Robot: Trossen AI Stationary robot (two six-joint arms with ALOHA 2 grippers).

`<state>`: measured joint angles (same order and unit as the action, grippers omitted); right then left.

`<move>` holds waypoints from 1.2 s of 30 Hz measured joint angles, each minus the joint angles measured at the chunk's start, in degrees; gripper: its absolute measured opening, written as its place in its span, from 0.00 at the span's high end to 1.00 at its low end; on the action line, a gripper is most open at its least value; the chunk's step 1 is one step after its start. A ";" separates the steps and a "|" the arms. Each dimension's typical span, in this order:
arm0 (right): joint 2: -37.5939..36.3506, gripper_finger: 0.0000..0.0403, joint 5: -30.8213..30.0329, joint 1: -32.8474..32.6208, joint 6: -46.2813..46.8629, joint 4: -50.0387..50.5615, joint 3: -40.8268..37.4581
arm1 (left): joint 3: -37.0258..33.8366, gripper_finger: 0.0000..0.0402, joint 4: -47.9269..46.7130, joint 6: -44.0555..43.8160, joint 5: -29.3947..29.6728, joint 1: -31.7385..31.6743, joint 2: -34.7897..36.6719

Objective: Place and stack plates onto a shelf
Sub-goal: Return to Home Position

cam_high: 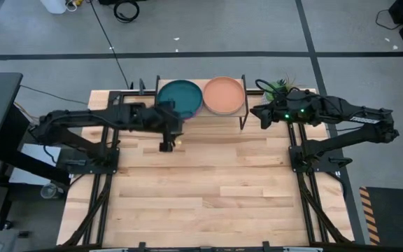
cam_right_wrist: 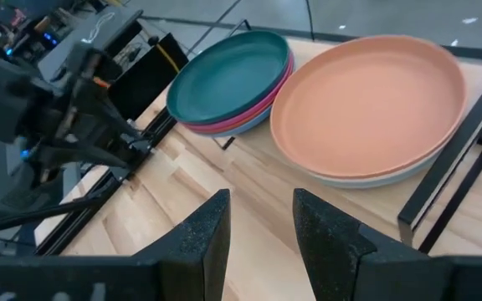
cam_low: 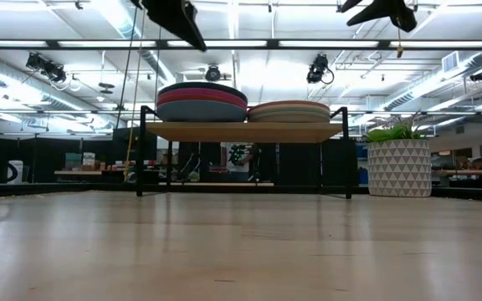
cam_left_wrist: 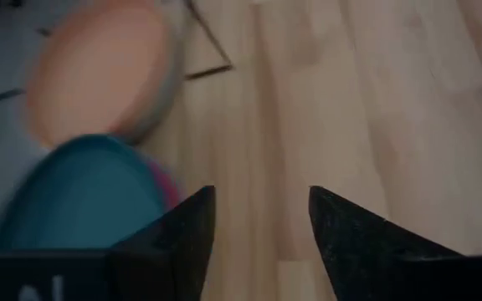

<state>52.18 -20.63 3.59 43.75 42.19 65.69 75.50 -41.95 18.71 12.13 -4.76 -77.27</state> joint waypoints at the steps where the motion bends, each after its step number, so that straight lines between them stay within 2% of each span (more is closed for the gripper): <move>1: 0.22 0.66 0.59 0.10 -0.01 -0.04 0.00 | 0.00 0.52 -0.46 -0.56 -0.04 0.60 -0.82; 4: 0.88 0.66 1.94 0.24 -0.02 -0.11 0.00 | 0.00 0.57 -2.95 -3.44 0.39 0.86 -3.82; 7: 1.65 0.66 2.84 0.24 -0.02 -0.11 0.00 | -0.02 0.61 -5.02 -5.28 3.81 0.73 -7.40; 14: 2.10 0.66 3.97 0.24 -0.02 -0.15 0.00 | -0.02 0.63 -6.66 -6.43 4.94 1.07 -12.76; 20: 1.95 0.66 3.92 0.24 -0.04 -0.20 0.00 | -0.04 0.63 -7.15 -7.62 10.49 -1.44 -13.82; 28: 1.93 0.66 3.90 0.26 -0.28 -0.58 0.00 | -0.02 0.63 -6.82 -7.77 10.57 -5.53 -13.73; 36: 1.93 0.66 3.79 0.26 -0.42 -0.59 0.00 | -0.02 0.63 -6.75 -7.74 10.30 -6.70 -13.71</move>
<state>54.11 -16.84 3.86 43.33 41.60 65.69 75.48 -48.70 10.97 22.42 -11.46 -90.98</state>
